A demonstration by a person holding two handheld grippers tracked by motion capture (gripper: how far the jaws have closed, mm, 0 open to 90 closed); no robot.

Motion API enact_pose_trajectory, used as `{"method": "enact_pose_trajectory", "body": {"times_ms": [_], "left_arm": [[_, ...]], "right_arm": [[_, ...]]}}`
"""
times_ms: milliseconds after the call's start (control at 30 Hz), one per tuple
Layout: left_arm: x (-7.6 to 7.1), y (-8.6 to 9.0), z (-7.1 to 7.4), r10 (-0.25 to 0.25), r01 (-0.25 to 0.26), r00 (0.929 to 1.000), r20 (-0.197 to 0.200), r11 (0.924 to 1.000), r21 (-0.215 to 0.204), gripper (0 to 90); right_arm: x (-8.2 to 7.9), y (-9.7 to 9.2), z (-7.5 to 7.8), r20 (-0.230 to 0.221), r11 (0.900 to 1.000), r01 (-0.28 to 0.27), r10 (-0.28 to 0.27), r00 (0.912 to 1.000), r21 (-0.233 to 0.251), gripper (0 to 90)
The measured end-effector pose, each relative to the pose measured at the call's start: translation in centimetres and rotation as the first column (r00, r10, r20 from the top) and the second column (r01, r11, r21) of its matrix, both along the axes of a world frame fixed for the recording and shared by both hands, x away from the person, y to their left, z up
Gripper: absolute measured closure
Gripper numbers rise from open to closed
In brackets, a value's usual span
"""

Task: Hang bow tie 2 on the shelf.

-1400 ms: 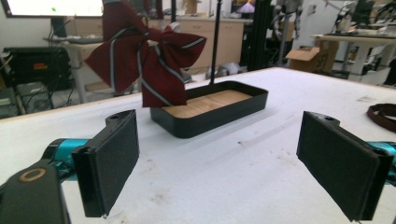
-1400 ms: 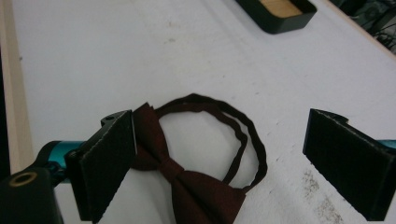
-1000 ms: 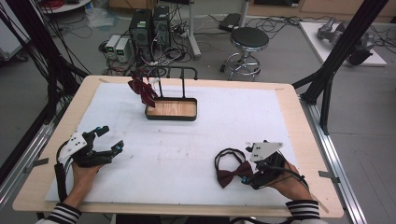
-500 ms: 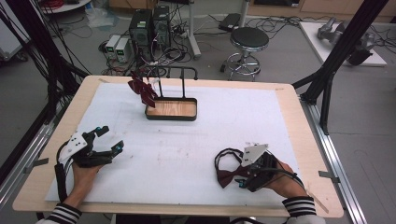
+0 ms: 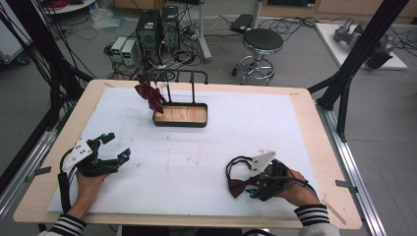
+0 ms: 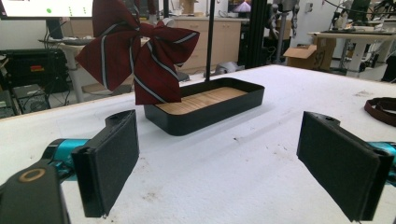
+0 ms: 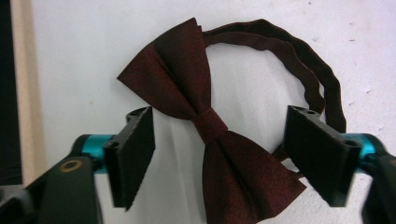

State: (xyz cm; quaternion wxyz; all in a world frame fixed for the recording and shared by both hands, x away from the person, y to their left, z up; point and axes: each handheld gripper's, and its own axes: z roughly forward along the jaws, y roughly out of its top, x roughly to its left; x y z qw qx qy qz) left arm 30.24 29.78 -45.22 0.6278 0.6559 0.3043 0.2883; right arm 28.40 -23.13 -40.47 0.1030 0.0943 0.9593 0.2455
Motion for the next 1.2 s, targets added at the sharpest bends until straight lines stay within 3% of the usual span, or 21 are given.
{"method": "enact_pose_trajectory", "body": {"times_ms": [100,600,833,1033,1200], "left_arm": [[0.0,0.0,0.0,0.001,-0.001,1.0,0.0,1.0,0.002,13.4],[0.0,0.0,0.0,0.004,-0.004,1.0,0.001,1.0,0.002,13.4],[0.0,0.0,0.0,0.004,-0.004,1.0,-0.001,1.0,0.002,13.4],[0.0,0.0,0.0,0.004,-0.004,1.0,0.0,1.0,0.002,13.4],[0.0,0.0,0.0,0.004,-0.004,1.0,0.0,1.0,0.003,13.5]], "right_arm": [[0.0,0.2,-0.1,0.003,0.9998,-0.015,0.015,0.9999,-0.01,35.5],[0.1,0.6,-0.5,-0.007,0.9966,-0.049,0.048,0.9988,-0.067,48.0],[0.2,0.8,-0.5,-0.002,0.995,-0.061,0.061,0.9981,-0.079,48.9],[0.3,1.2,-0.5,0.001,0.9901,-0.077,0.078,0.997,-0.117,49.3],[0.3,1.2,-0.7,-0.006,0.9881,-0.085,0.084,0.9964,-0.129,56.2]]}}
